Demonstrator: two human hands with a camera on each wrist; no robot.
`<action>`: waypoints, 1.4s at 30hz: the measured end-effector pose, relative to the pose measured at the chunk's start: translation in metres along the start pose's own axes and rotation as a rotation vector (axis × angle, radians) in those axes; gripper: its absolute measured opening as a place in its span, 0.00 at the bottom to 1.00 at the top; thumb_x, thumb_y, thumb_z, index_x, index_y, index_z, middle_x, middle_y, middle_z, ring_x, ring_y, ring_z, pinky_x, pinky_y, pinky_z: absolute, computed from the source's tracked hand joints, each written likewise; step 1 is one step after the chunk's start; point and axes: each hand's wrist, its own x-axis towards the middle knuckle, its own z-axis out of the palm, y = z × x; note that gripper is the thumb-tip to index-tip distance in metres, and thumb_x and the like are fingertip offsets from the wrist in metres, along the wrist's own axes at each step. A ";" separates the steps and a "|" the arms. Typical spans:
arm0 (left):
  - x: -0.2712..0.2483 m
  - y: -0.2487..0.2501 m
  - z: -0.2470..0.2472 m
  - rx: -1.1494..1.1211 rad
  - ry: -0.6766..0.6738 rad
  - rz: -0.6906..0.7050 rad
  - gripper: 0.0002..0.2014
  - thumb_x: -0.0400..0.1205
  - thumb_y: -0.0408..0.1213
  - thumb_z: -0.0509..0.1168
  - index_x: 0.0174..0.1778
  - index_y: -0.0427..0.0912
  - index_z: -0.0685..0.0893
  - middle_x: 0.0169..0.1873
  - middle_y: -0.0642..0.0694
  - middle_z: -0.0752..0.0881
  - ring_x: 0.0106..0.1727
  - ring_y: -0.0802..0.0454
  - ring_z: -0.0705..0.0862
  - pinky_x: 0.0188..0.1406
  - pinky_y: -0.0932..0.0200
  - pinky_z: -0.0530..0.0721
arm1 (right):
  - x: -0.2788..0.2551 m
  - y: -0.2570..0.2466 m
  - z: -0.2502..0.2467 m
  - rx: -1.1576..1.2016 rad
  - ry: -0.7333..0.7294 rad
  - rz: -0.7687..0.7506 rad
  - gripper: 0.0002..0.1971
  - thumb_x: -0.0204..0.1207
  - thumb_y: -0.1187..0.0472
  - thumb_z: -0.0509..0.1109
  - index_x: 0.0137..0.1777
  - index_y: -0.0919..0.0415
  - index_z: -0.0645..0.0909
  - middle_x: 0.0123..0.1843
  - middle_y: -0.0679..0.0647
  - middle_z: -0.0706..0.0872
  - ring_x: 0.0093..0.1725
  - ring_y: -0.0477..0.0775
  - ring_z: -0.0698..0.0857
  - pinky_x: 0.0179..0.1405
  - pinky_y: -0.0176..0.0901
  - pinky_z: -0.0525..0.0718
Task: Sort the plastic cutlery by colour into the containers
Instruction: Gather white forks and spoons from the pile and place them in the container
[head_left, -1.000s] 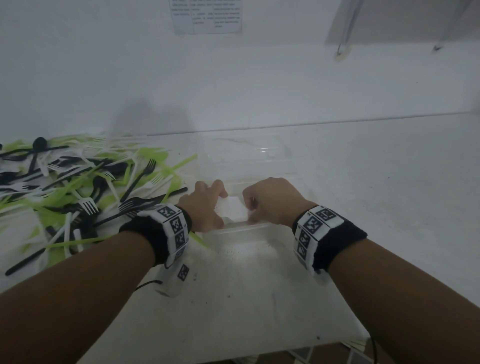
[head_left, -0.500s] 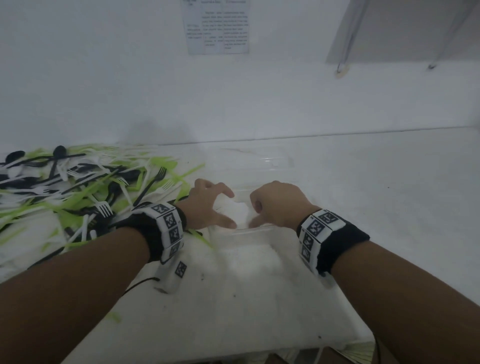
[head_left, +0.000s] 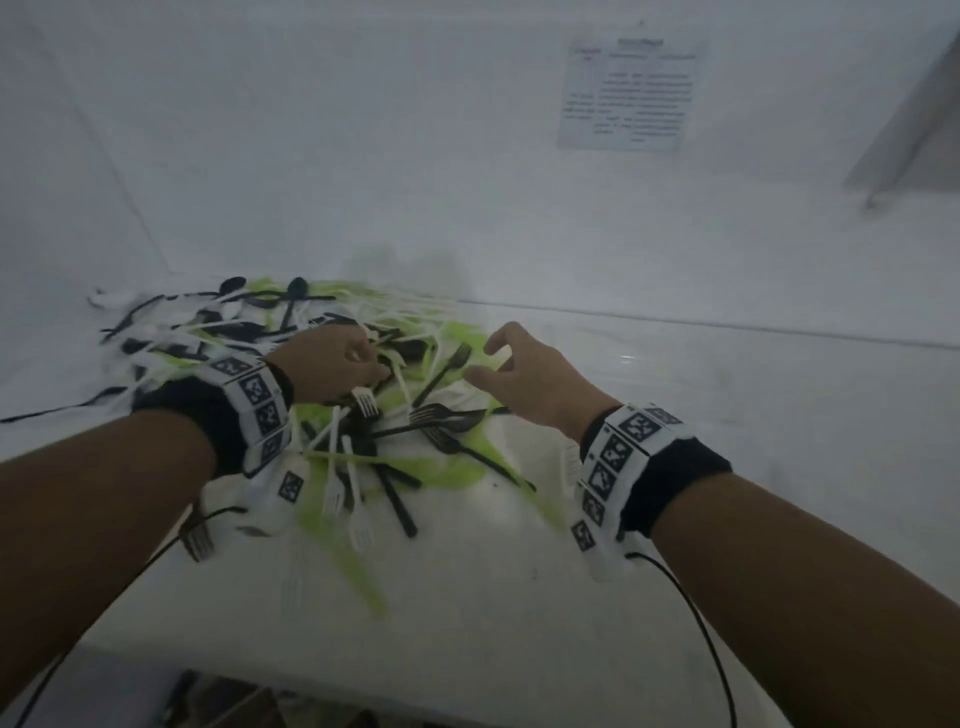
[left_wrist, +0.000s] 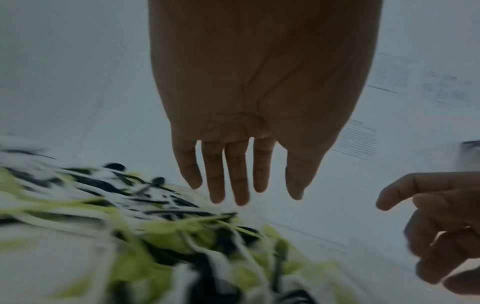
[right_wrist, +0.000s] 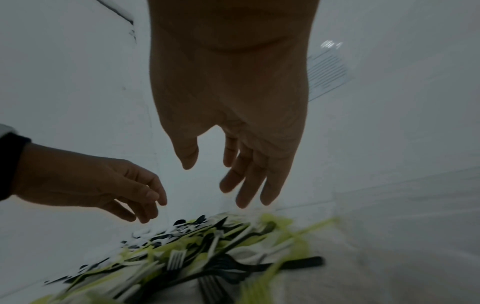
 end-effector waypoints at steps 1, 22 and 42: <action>-0.002 -0.016 -0.005 0.001 -0.032 -0.036 0.23 0.83 0.58 0.68 0.67 0.46 0.81 0.65 0.44 0.84 0.57 0.49 0.84 0.52 0.53 0.82 | 0.009 -0.012 0.011 -0.001 -0.050 0.008 0.27 0.81 0.35 0.69 0.70 0.50 0.71 0.56 0.54 0.87 0.51 0.54 0.87 0.54 0.52 0.87; 0.020 -0.325 -0.092 -0.018 -0.045 -0.164 0.22 0.84 0.57 0.69 0.69 0.51 0.81 0.59 0.48 0.87 0.61 0.49 0.83 0.61 0.54 0.79 | 0.186 -0.197 0.230 -0.144 -0.186 -0.045 0.38 0.79 0.29 0.68 0.81 0.52 0.71 0.73 0.55 0.82 0.68 0.56 0.83 0.59 0.48 0.79; 0.137 -0.395 -0.100 0.577 -0.001 0.242 0.19 0.87 0.40 0.61 0.76 0.48 0.74 0.66 0.41 0.79 0.63 0.40 0.78 0.53 0.47 0.81 | 0.301 -0.213 0.290 -0.223 -0.086 -0.081 0.14 0.88 0.58 0.63 0.71 0.52 0.80 0.56 0.50 0.85 0.55 0.55 0.84 0.51 0.46 0.80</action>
